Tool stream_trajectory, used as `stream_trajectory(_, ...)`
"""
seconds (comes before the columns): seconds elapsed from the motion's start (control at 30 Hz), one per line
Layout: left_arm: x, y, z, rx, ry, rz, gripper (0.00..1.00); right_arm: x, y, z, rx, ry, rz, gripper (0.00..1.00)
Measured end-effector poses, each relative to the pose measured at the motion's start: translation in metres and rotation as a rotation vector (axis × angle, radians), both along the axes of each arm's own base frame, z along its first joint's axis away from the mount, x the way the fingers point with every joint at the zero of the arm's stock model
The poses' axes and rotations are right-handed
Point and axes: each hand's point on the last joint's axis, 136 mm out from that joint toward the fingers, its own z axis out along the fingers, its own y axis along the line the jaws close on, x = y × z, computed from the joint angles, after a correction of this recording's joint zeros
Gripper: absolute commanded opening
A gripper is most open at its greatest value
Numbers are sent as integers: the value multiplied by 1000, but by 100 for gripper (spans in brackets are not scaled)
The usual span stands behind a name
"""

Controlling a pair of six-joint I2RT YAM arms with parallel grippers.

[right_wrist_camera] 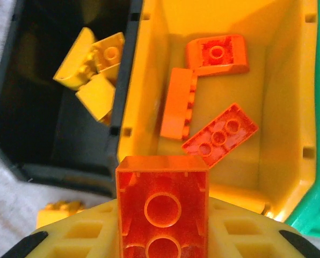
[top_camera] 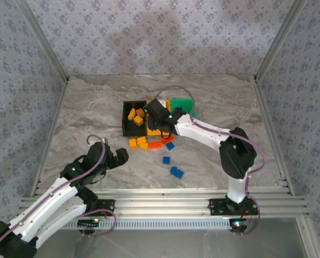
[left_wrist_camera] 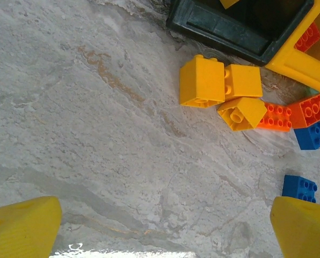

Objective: Sort the legos into containers by color

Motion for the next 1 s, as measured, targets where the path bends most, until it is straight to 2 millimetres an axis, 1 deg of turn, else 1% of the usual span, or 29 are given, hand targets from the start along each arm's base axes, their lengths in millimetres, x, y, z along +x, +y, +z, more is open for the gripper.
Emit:
stream_trajectory(0.07, -1, 0, -3, 2, 7, -2, 100, 15, 0, -5, -13, 6, -16, 38)
stream_trajectory(0.1, -2, 0, -4, 3, 10, -3, 100, 22, 1, -7, -18, 9, -24, 41)
stream_trajectory(0.13, -2, 0, -4, 2, 12, -5, 100, 29, 1, -7, -21, 9, -31, 45)
stream_trajectory(0.2, -2, -1, -4, 0, 13, -7, 100, 41, 2, -8, -21, 11, -48, 56)
stream_trajectory(0.3, -3, -2, -4, -6, 16, -12, 100, 49, -3, -9, -27, 17, -63, 67)
stream_trajectory(0.47, -1, -8, -2, -29, 8, -31, 100, 47, -7, -7, -32, 16, -66, 73)
stream_trajectory(0.57, 1, -15, -2, -38, 12, -60, 100, 32, -16, -1, -32, 12, -60, 75)
stream_trajectory(0.67, 3, -24, -5, -45, 25, -99, 100, 8, -32, 16, -12, -6, -61, 77)
stream_trajectory(0.77, 5, -38, -13, -24, 53, -157, 99, -19, -52, 36, 33, -37, -79, 78)
stream_trajectory(0.87, 6, -67, -17, 17, 76, -252, 99, -45, -82, 45, 69, -54, -115, 78)
stream_trajectory(1.0, 15, -126, -14, 48, 71, -390, 92, -70, -124, 37, 67, -46, -177, 78)
